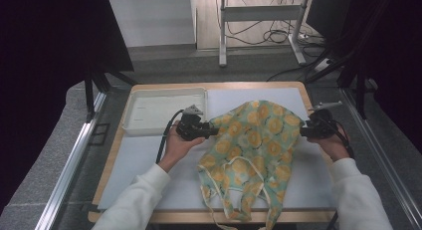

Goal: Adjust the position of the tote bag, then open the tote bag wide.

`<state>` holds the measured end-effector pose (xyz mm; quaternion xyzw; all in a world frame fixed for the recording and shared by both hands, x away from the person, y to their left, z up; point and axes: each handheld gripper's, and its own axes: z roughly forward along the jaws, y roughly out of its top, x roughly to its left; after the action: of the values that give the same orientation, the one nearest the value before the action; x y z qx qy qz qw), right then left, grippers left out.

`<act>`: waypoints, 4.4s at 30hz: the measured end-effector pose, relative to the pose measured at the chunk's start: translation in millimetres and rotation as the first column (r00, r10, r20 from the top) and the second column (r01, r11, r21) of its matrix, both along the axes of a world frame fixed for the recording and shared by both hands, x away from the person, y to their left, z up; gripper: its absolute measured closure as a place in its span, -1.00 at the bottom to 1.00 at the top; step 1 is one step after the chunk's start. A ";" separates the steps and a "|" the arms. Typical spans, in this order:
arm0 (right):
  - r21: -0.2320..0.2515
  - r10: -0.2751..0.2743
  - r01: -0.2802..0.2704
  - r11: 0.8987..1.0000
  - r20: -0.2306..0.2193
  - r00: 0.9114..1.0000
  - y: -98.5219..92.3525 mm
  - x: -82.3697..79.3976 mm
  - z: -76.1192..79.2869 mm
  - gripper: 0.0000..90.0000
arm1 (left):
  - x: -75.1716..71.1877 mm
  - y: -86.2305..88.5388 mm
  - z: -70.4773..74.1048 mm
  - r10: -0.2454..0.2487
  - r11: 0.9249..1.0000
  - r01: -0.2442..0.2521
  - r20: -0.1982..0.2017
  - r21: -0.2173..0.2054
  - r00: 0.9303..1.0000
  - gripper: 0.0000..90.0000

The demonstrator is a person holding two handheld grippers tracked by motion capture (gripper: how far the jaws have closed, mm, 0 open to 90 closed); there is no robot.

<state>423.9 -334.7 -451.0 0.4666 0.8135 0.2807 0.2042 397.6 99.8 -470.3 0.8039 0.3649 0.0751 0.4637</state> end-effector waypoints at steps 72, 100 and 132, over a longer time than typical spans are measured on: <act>0.101 0.223 -0.221 0.970 -0.006 0.975 53.8 -142.2 -1.1 -0.20 | -71.3 30.6 -17.6 -0.056 0.998 0.057 -0.024 0.006 0.998 -0.04; 0.068 0.375 -0.371 0.926 -0.081 0.923 96.2 -159.9 -25.2 -0.20 | -86.9 19.5 -19.4 -0.128 0.991 0.129 -0.029 0.028 0.991 -0.02; 0.014 0.298 -0.298 0.954 -0.049 0.953 94.2 -157.2 -39.7 0.92 | -100.1 11.3 -15.8 -0.179 0.983 0.179 -0.029 0.029 0.984 -0.04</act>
<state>266.8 -240.5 -490.7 0.3460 0.8787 0.2989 0.1374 297.4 111.1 -486.2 0.8415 0.2959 0.0283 0.4512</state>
